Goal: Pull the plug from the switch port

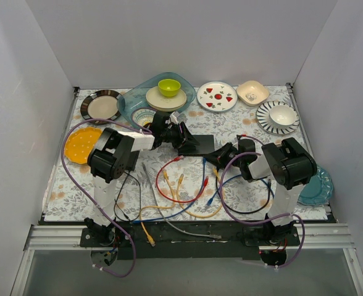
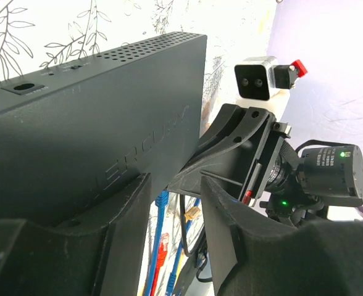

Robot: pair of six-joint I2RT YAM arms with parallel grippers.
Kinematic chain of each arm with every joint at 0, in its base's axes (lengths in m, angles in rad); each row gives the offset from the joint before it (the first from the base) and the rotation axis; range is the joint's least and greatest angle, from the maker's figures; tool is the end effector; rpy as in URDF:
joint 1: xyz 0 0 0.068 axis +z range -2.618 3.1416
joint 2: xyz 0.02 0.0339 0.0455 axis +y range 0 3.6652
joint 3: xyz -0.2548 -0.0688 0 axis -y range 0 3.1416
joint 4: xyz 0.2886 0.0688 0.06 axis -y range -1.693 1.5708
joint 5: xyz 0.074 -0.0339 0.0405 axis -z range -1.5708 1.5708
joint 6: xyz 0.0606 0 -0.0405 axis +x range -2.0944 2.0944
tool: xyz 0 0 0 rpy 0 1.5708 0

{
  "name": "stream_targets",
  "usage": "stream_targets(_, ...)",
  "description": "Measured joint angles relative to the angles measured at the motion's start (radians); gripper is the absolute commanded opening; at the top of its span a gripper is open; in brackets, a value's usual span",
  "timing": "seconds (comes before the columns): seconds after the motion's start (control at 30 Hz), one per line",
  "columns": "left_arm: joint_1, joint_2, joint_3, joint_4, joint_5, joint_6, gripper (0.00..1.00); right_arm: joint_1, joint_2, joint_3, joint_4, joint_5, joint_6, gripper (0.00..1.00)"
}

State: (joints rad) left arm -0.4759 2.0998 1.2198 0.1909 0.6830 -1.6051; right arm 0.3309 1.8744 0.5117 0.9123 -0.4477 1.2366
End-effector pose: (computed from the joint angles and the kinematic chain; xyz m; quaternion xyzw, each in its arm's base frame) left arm 0.4021 -0.2503 0.0723 0.3352 -0.7964 0.5000 0.0579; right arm 0.3039 0.1321 0.0307 0.2553 0.7944 0.4989 0.2342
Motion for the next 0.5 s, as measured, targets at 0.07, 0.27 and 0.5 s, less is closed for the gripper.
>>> stream_targets(0.07,0.0,0.0,-0.003,0.005,0.0,-0.005,0.36,-0.001,0.014,-0.005,0.03,-0.01,-0.004,0.01)
stream_targets(0.27,0.0,0.0,-0.009,0.015,-0.002,-0.017,0.36,0.0,0.052,-0.029,0.104,-0.081,-0.007,0.01)
stream_targets(0.5,-0.002,0.0,-0.01,0.021,-0.009,-0.026,0.36,0.01,0.05,-0.058,0.108,-0.153,-0.037,0.01)
